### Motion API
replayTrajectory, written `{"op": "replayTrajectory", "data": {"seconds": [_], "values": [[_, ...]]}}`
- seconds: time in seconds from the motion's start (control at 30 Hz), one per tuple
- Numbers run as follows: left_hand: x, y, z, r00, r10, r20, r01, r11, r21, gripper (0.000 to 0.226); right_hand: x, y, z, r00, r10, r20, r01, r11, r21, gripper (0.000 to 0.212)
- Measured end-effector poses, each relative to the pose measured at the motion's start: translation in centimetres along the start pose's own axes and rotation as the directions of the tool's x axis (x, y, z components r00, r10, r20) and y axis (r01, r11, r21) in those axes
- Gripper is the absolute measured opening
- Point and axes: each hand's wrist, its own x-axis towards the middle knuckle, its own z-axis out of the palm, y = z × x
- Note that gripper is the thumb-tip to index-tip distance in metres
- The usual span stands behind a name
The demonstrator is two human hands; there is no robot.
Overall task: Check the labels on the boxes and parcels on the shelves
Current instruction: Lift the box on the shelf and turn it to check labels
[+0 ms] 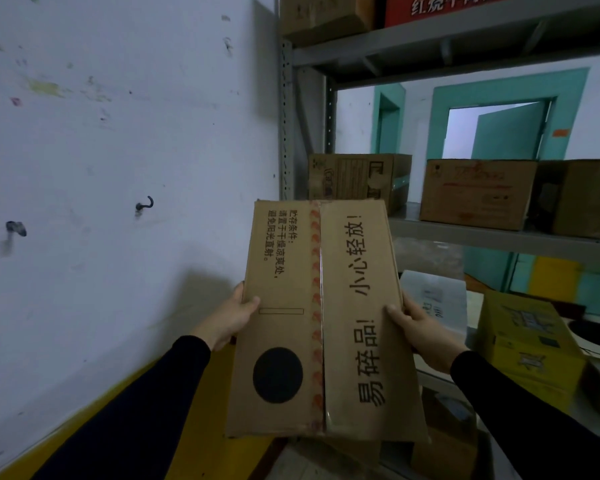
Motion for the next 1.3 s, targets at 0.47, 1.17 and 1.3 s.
{"op": "replayTrajectory", "data": {"seconds": [0.47,1.17,1.3], "values": [[-0.2,2.3,0.5,0.998,-0.047,-0.052,0.035,0.977,-0.209,0.056,-0.2,-2.3,0.6,0.992,0.071,-0.101,-0.038,0.957,0.289,0.049],[2.6,-0.6,-1.8,1.000,-0.022,-0.019,0.018,0.980,-0.200,0.040,1.4,0.6,-1.2,0.995,0.058,0.086,-0.085,0.926,0.367,0.051],[2.3,0.1,-1.9,0.999,0.024,-0.044,-0.032,0.980,-0.199,0.049,1.2,0.7,-2.0,0.990,-0.017,0.138,-0.019,0.966,0.257,0.088]]}}
